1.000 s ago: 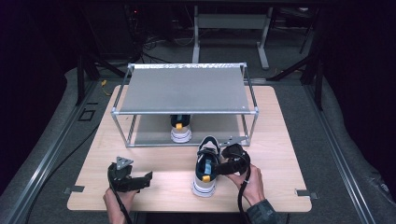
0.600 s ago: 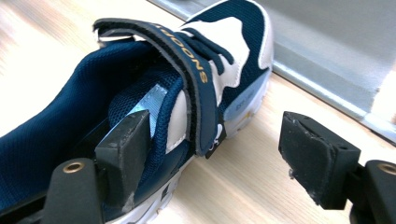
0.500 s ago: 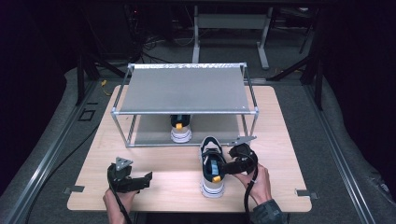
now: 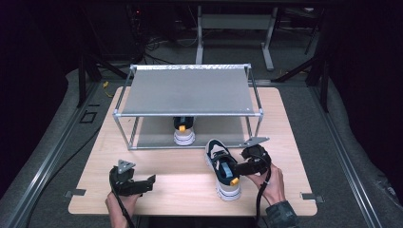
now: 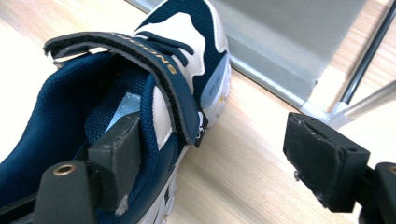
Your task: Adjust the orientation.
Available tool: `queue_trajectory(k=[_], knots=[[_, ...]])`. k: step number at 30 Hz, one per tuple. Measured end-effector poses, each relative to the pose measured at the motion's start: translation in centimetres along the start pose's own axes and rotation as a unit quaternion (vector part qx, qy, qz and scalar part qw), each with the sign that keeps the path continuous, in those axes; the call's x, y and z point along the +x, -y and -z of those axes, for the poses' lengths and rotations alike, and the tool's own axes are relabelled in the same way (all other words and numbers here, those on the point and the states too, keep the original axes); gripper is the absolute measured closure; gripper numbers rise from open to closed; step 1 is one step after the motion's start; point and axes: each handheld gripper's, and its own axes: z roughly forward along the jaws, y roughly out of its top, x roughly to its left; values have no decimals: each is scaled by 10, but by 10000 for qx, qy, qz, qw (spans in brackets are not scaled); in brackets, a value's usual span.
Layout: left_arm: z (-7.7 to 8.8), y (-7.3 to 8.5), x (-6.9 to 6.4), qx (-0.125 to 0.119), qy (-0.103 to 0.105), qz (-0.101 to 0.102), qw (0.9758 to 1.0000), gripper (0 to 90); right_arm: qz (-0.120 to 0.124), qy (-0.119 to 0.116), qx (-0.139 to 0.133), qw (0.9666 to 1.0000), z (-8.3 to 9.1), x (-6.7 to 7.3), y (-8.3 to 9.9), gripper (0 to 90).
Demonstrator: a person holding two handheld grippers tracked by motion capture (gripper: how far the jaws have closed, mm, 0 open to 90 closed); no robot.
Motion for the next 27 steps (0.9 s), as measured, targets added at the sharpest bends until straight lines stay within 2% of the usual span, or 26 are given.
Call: queue_trajectory(k=[4, 6, 7, 11, 14, 15, 19, 23, 24, 25, 27], knots=[[0, 1, 0, -24, -17, 13, 10000, 15, -123, -34, -99, 9999, 2, -9, 5, 208], [0, 2, 0, -1, -22, 12, 10000, 15, -270, -181, -150, 9994, 5, -10, 8, 192], [-1, 3, -1, -8, -21, 28, 10000, 15, -353, -314, -291, 9985, 7, -11, 9, 181], [-2, 3, -1, 13, 4, 53, 10000, 14, -618, -485, -514, 9956, 21, -6, 11, 145], [-2, 2, -1, 2, 13, 20, 10000, 13, -699, -481, -586, 9947, 28, 4, 12, 108], [-1, 2, -2, 2, 14, 11, 10000, 13, -735, -545, -601, 9940, 29, 9, 12, 79], [0, 3, -1, -32, -5, 33, 10000, 13, -720, -441, -563, 9948, 29, 26, 13, 0], [0, 4, 0, -35, -16, 54, 10000, 12, -709, -321, -469, 9959, 22, 41, 15, 0], [0, 4, 0, -35, -16, 54, 10000, 12, -709, -321, -469, 9959, 22, 41, 15, 0], [0, 5, 0, -23, -16, 52, 10000, 11, -716, -208, -426, 9963, 14, 47, 19, 0], [-1, 6, 0, -31, -10, 61, 10000, 11, -728, -152, -376, 9965, 8, 49, 23, 0]])
